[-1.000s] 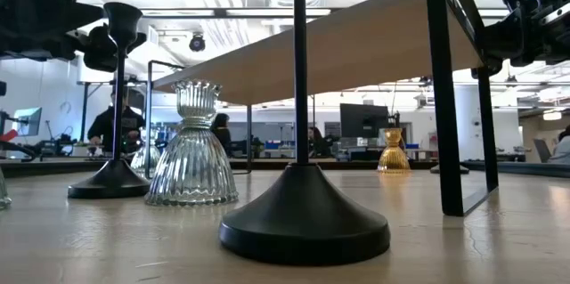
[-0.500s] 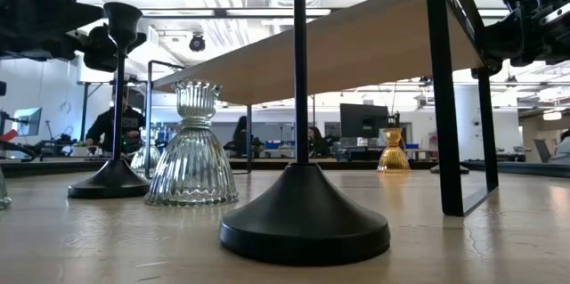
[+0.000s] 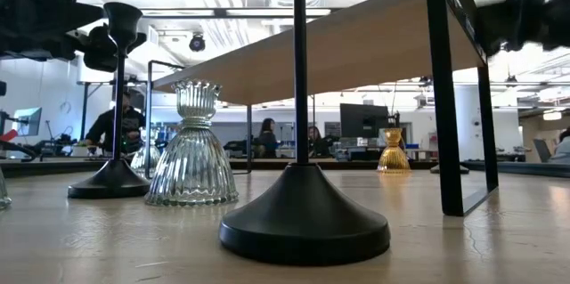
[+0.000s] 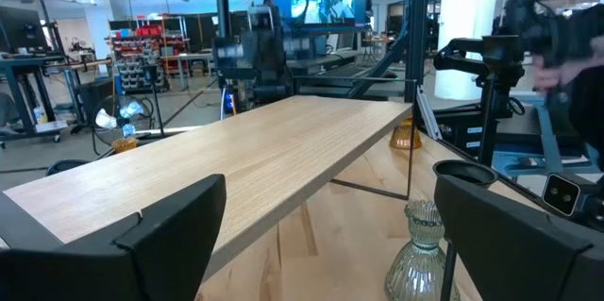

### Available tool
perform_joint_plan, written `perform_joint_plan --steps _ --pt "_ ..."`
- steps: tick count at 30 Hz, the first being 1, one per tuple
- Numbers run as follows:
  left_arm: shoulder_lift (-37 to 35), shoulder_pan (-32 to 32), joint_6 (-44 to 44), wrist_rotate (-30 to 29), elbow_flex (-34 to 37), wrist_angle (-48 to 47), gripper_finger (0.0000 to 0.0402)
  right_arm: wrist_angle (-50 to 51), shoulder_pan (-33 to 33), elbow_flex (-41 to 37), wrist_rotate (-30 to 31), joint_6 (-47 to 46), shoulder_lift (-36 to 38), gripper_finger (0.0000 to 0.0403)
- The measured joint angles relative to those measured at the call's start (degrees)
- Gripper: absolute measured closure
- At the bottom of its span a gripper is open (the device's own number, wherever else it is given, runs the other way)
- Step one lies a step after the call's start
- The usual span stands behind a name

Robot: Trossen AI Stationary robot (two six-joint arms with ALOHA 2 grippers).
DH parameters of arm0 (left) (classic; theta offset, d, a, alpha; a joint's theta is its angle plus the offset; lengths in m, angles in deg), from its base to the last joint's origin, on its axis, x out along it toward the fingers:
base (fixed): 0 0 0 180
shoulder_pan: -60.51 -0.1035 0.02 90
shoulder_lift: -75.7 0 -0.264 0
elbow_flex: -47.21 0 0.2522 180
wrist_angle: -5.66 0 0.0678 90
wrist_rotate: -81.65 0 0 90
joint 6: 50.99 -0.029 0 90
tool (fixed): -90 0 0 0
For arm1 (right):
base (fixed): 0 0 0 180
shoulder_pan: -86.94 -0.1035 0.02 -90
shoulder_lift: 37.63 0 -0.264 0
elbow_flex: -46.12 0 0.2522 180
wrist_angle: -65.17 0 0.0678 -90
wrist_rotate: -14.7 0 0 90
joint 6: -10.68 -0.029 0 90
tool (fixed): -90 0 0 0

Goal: Pick & Place candle stick holders
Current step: Put the bottom black candle holder on the shelf

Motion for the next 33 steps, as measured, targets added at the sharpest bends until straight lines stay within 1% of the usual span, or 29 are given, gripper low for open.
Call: perform_joint_plan --steps 3,6,8,9,11,13,16,20,24,29,33 --pt "0.0 0.0 0.0 0.0 0.0 0.0 0.0019 -18.2 0.0 0.0 2.9 -2.8 0.0 0.0394" --pt "0.0 0.0 0.0 0.0 0.0 0.0 0.0019 -34.7 0.0 0.0 5.9 1.0 0.1 0.0394" --pt "0.0 0.0 0.0 0.0 0.0 0.0 0.0019 -40.6 0.0 1.2 5.7 3.8 0.1 0.0394" --pt "0.0 0.0 0.0 0.0 0.0 0.0 0.0019 -40.4 0.0 2.8 4.4 4.7 -0.1 0.0394" --pt "0.0 0.0 0.0 0.0 0.0 0.0 0.0019 -34.6 0.0 7.6 1.0 5.4 -1.4 0.0394" --pt "0.0 0.0 0.0 0.0 0.0 0.0 0.0019 -23.7 -0.1 14.3 -0.6 5.2 -4.7 0.0394" --pt "0.0 0.0 0.0 0.0 0.0 0.0 0.0019 -8.7 -0.1 25.3 -0.6 5.4 -13.4 0.0394" --pt "0.0 0.0 0.0 0.0 0.0 0.0 0.0019 3.6 -0.1 38.6 -0.4 7.4 -25.7 0.0394" --pt "0.0 0.0 0.0 0.0 0.0 0.0 0.0019 15.4 0.0 50.0 -0.1 7.2 -33.9 0.0394" --pt "0.0 0.0 0.0 0.0 0.0 0.1 0.0019 28.7 0.0 59.8 -0.1 5.6 -39.6 0.0394" --pt "0.0 0.0 0.0 0.0 0.0 0.1 0.0019 32.6 0.0 63.6 -0.7 2.2 -42.7 0.0394"
